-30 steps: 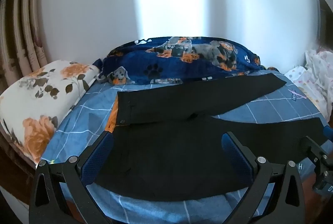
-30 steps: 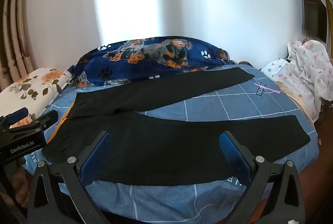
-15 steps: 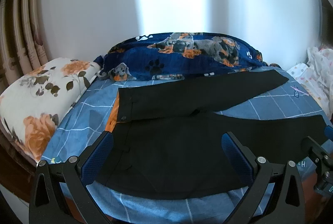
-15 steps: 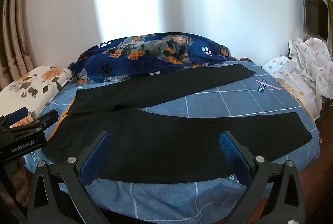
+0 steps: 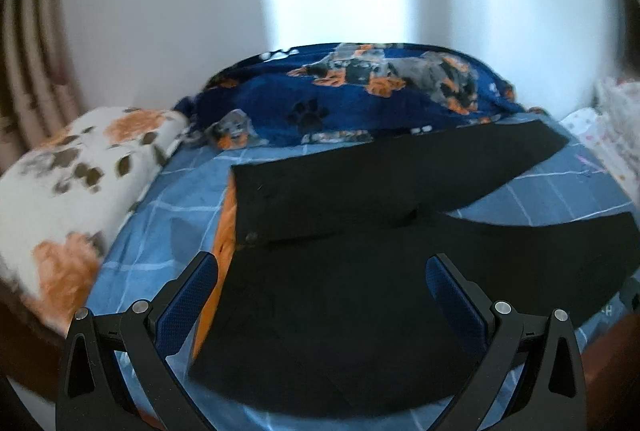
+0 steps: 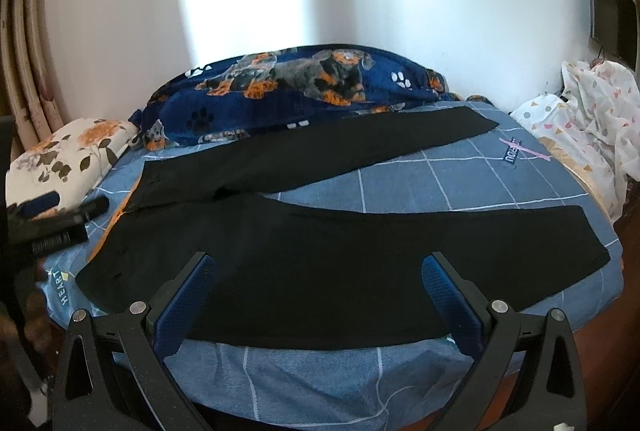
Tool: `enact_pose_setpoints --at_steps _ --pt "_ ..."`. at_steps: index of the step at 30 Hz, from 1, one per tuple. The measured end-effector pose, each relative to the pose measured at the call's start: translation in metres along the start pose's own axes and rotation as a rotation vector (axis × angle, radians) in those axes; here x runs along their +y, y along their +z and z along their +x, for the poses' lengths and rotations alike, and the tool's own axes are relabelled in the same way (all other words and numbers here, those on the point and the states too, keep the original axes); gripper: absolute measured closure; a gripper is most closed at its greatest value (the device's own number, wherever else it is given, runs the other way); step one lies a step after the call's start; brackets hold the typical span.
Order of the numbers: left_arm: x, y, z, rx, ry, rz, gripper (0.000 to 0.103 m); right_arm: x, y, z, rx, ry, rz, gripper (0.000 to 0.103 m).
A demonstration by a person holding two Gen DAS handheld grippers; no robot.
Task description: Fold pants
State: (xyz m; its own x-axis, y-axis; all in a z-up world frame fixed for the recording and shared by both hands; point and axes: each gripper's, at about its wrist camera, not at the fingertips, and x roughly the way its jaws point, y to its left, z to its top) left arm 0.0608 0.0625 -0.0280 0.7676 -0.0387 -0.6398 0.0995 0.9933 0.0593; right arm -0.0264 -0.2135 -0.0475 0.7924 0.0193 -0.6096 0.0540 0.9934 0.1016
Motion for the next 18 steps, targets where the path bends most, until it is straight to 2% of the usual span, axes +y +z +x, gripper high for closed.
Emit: enact_pose_setpoints --at_steps 3,8,9,11,13,18 --pt "0.033 0.015 0.025 0.021 0.007 -0.009 0.000 0.001 0.000 0.008 0.016 -0.003 -0.007 0.000" --pt "0.086 0.040 0.092 0.160 -0.070 -0.044 0.003 0.005 0.002 0.027 0.050 -0.010 -0.024 0.000" --pt "0.095 0.043 0.105 0.178 -0.074 -0.053 0.006 0.005 0.002 0.032 0.061 -0.010 -0.026 0.000" --pt "0.118 0.050 0.138 0.234 -0.092 -0.098 0.026 0.006 0.002 0.043 0.089 -0.013 -0.026 0.000" --pt "0.137 0.055 0.166 0.279 -0.135 -0.147 0.034 0.005 0.001 0.054 0.114 -0.016 -0.024 0.000" --pt "0.173 0.063 0.232 0.332 -0.170 -0.213 0.035 0.003 0.002 0.079 0.167 -0.033 -0.013 0.000"
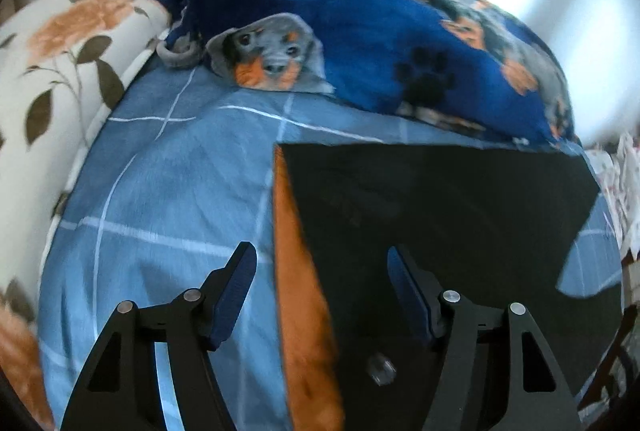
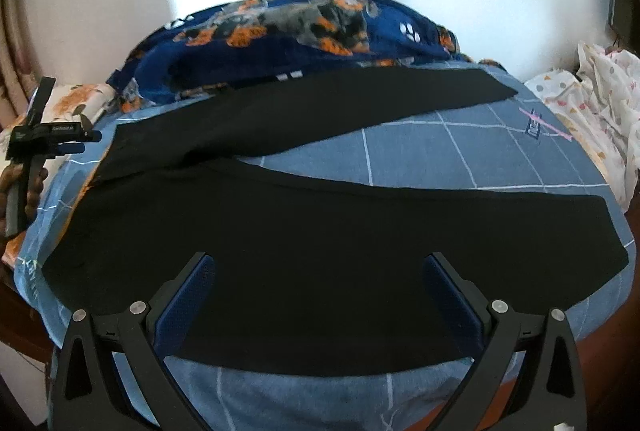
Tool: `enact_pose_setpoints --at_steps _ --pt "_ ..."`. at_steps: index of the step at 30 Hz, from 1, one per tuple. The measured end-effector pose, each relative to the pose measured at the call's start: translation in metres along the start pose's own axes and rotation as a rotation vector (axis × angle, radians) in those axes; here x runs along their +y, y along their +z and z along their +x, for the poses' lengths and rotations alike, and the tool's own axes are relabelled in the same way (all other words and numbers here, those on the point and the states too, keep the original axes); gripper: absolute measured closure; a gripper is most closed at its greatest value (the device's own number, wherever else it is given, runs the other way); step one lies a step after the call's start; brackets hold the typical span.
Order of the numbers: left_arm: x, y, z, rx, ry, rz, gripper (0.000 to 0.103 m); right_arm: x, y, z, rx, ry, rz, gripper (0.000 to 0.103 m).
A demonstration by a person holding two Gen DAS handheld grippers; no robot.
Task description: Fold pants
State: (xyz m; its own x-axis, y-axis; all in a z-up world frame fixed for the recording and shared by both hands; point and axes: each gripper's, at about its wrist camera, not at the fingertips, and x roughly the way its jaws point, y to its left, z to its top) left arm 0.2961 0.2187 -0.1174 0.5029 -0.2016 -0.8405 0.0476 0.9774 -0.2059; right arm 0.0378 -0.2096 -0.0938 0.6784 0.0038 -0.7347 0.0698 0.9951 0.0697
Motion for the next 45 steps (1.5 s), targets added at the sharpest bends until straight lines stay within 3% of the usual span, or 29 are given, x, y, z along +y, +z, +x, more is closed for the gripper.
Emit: enact_pose_setpoints --at_steps 7,10,15,16,17,19,20,21,23,28,35,39,42,45 --pt "0.027 0.032 0.048 0.047 -0.082 -0.023 0.035 0.004 0.004 0.028 0.067 -0.012 -0.006 0.000" --pt "0.030 0.040 0.065 0.058 -0.071 0.015 0.035 0.009 0.005 0.036 0.088 -0.010 -0.018 0.000" --pt "0.028 0.054 0.076 0.032 -0.119 0.064 0.035 0.015 0.006 0.045 0.115 -0.008 -0.023 0.000" --pt "0.028 0.056 0.077 0.030 -0.121 0.070 0.041 0.015 0.007 0.046 0.117 -0.007 -0.023 0.000" --pt "0.027 0.057 0.078 0.030 -0.125 0.076 0.061 0.016 0.008 0.047 0.118 -0.006 -0.024 0.000" --pt "0.028 0.059 0.079 0.040 -0.163 0.053 0.068 0.018 0.009 0.049 0.123 -0.007 -0.028 0.000" --pt "0.035 0.060 0.077 0.035 -0.180 0.011 0.087 0.018 0.009 0.050 0.126 -0.006 -0.028 0.000" --pt "0.040 0.059 0.074 0.022 -0.196 -0.017 0.094 0.019 0.010 0.051 0.130 -0.003 -0.024 0.000" --pt "0.044 0.056 0.068 0.000 -0.210 -0.052 0.094 0.019 0.011 0.052 0.136 0.003 -0.017 0.000" --pt "0.032 0.042 0.037 -0.086 -0.209 -0.020 0.094 0.018 0.027 0.051 0.116 0.018 0.000 0.000" --pt "0.012 0.019 -0.014 -0.192 -0.238 0.002 0.094 0.008 0.079 0.045 0.041 0.121 0.137 0.000" --pt "-0.003 0.005 -0.040 -0.240 -0.247 0.017 0.094 0.020 0.093 0.042 0.000 0.157 0.115 0.000" --pt "-0.019 -0.015 -0.069 -0.288 -0.254 0.061 0.094 0.023 0.106 0.050 0.007 0.242 0.121 0.000" --pt "-0.038 -0.042 -0.097 -0.329 -0.251 0.129 0.094 0.012 0.123 0.069 0.049 0.381 0.226 0.000"
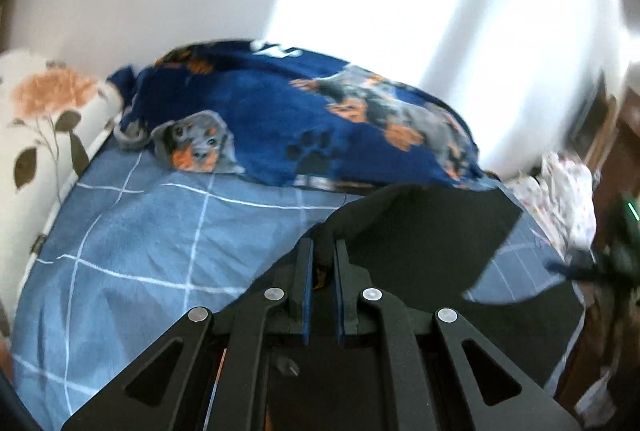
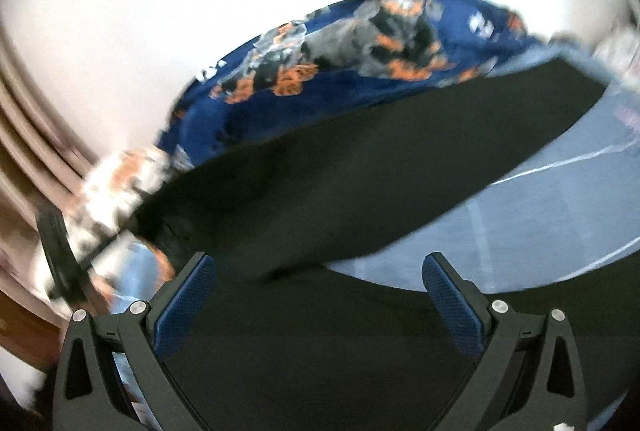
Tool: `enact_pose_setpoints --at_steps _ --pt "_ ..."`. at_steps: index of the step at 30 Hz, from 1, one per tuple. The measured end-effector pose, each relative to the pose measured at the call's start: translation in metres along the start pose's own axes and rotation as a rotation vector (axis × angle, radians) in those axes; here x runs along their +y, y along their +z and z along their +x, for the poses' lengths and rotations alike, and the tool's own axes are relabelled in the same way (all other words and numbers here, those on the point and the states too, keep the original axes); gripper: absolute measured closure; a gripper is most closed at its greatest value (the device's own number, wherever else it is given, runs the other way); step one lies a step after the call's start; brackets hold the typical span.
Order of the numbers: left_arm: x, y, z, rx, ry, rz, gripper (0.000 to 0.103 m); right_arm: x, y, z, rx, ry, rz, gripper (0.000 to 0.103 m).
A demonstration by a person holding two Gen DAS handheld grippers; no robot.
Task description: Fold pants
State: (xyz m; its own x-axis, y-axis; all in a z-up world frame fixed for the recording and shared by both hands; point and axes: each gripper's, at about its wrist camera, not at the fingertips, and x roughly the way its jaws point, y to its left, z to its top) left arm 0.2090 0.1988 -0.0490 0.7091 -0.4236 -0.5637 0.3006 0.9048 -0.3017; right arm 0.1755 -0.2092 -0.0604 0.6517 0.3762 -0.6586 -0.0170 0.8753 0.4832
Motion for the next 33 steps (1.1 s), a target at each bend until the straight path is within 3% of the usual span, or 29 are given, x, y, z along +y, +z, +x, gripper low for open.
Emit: enact_pose_setpoints --at_steps 5,12,14,15,16,17,18,20,23,26,33 --pt "-0.037 -0.036 -0.044 -0.021 -0.017 0.049 0.094 -0.040 0.037 0.043 0.088 0.179 0.278 0.000" --pt "-0.050 -0.076 -0.064 0.026 -0.040 -0.048 0.094 -0.088 0.072 0.113 0.161 0.191 0.503 0.000" --pt "-0.048 -0.083 -0.061 0.049 -0.044 -0.078 0.094 -0.095 0.082 0.125 0.159 0.177 0.513 0.003" --pt "-0.048 -0.084 -0.059 0.057 -0.042 -0.088 0.094 -0.097 0.087 0.132 0.155 0.166 0.508 0.013" --pt "-0.046 -0.085 -0.059 0.060 -0.038 -0.099 0.094 -0.100 0.091 0.140 0.169 0.171 0.499 0.042" --pt "-0.044 -0.085 -0.058 0.062 -0.036 -0.111 0.094 -0.102 0.092 0.147 0.193 0.167 0.502 0.064" --pt "-0.044 -0.085 -0.058 0.062 -0.028 -0.114 0.094 -0.105 0.092 0.150 0.211 0.160 0.514 0.097" --pt "-0.039 -0.084 -0.061 0.061 -0.006 -0.124 0.094 -0.104 0.084 0.145 0.206 0.174 0.520 0.094" --pt "-0.027 -0.084 -0.067 0.063 0.015 -0.154 0.094 -0.091 0.066 0.112 0.154 0.153 0.406 0.095" --pt "-0.019 -0.088 -0.074 0.072 0.042 -0.164 0.094 -0.084 0.036 0.076 0.116 0.171 0.372 0.095" --pt "-0.011 -0.111 -0.088 0.111 0.088 -0.182 0.093 -0.074 -0.053 0.009 0.126 0.170 0.349 0.096"
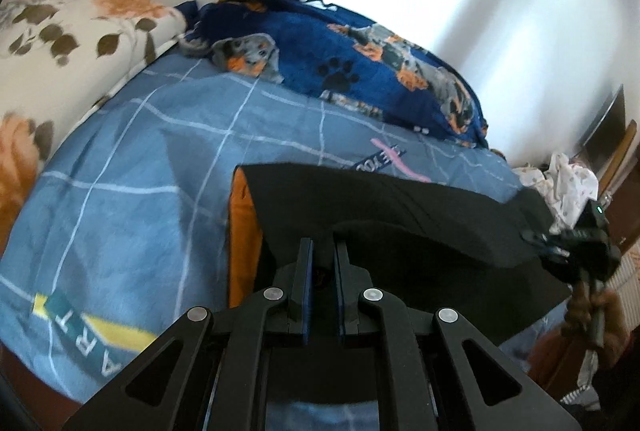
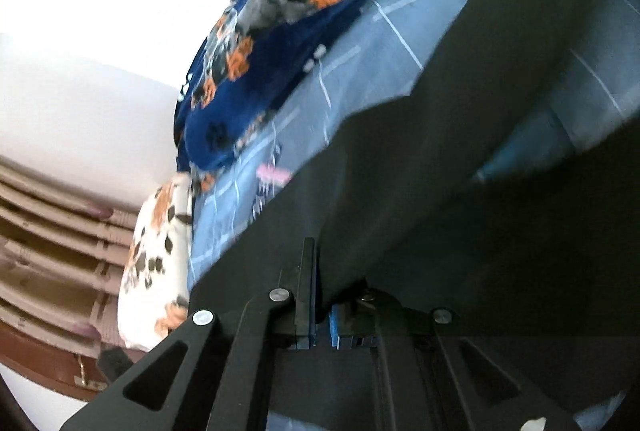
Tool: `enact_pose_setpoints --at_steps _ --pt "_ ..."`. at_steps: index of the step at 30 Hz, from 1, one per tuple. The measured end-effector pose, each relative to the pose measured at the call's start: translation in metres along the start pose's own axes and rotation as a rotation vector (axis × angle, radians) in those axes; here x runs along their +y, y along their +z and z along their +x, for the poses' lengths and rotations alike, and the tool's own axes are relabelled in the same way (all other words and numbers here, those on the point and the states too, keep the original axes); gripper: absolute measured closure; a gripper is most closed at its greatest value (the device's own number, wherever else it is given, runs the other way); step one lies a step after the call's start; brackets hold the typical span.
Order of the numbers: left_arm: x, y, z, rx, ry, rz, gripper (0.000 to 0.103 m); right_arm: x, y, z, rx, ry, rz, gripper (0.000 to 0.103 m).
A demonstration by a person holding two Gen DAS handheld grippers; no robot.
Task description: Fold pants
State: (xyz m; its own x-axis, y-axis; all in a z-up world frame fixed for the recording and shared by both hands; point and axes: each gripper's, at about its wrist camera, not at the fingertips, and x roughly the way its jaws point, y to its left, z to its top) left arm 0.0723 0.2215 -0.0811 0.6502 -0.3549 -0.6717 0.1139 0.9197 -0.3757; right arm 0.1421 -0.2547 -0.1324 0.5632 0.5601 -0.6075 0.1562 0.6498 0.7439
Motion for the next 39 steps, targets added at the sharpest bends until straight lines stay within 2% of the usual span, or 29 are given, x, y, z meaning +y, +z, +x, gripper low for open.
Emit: enact_pose_setpoints --at_steps 8,12,15,16,18,19,20,21,23,25,28,31,34,36,38,39 --pt "0.004 -0.031 -0.007 0.054 0.032 -0.002 0.093 -0.031 -0.067 -0.008 0.068 -0.047 0.064 0.096" --pt "0.008 -0.042 -0.006 0.080 0.053 -0.010 0.091 -0.044 -0.083 -0.003 0.098 -0.057 0.091 0.096" --pt "0.014 -0.046 -0.006 0.100 0.085 -0.025 0.085 -0.051 -0.091 -0.001 0.111 -0.064 0.088 0.096" --pt "0.015 -0.046 -0.007 0.100 0.091 -0.034 0.081 -0.051 -0.092 0.000 0.112 -0.063 0.084 0.096" --pt "0.020 -0.045 -0.012 0.093 0.148 -0.057 0.067 -0.053 -0.093 0.002 0.115 -0.059 0.090 0.096" --pt "0.021 -0.044 -0.015 0.083 0.189 -0.061 0.050 -0.054 -0.093 0.003 0.119 -0.057 0.089 0.096" --pt "0.023 -0.043 -0.020 0.068 0.247 -0.066 0.040 -0.052 -0.093 0.005 0.122 -0.058 0.084 0.096" --pt "0.024 -0.042 -0.025 0.050 0.300 -0.075 0.025 -0.052 -0.094 0.006 0.125 -0.059 0.077 0.096" --pt "0.027 -0.038 -0.039 -0.014 0.411 -0.084 0.024 -0.053 -0.094 0.008 0.126 -0.056 0.074 0.096" --pt "0.025 -0.033 -0.049 -0.047 0.465 -0.078 0.024 -0.054 -0.094 0.009 0.127 -0.050 0.078 0.096" --pt "0.012 -0.027 -0.055 -0.069 0.393 -0.057 0.024 -0.055 -0.095 0.008 0.126 -0.046 0.074 0.096" --pt "-0.019 -0.027 -0.036 -0.027 0.224 -0.011 0.024 -0.055 -0.096 0.009 0.123 -0.042 0.076 0.096" --pt "-0.044 -0.035 -0.005 0.053 0.140 0.042 0.024 -0.055 -0.096 0.009 0.120 -0.038 0.074 0.096" --pt "-0.056 -0.046 0.021 0.134 0.141 0.076 0.028 -0.055 -0.096 0.008 0.125 -0.036 0.071 0.096" --pt "-0.054 -0.060 0.041 0.190 0.171 0.069 0.030 -0.054 -0.094 0.006 0.131 -0.036 0.064 0.094" --pt "-0.055 -0.062 0.041 0.171 0.179 0.080 0.030 -0.055 -0.093 0.003 0.135 -0.034 0.063 0.092"
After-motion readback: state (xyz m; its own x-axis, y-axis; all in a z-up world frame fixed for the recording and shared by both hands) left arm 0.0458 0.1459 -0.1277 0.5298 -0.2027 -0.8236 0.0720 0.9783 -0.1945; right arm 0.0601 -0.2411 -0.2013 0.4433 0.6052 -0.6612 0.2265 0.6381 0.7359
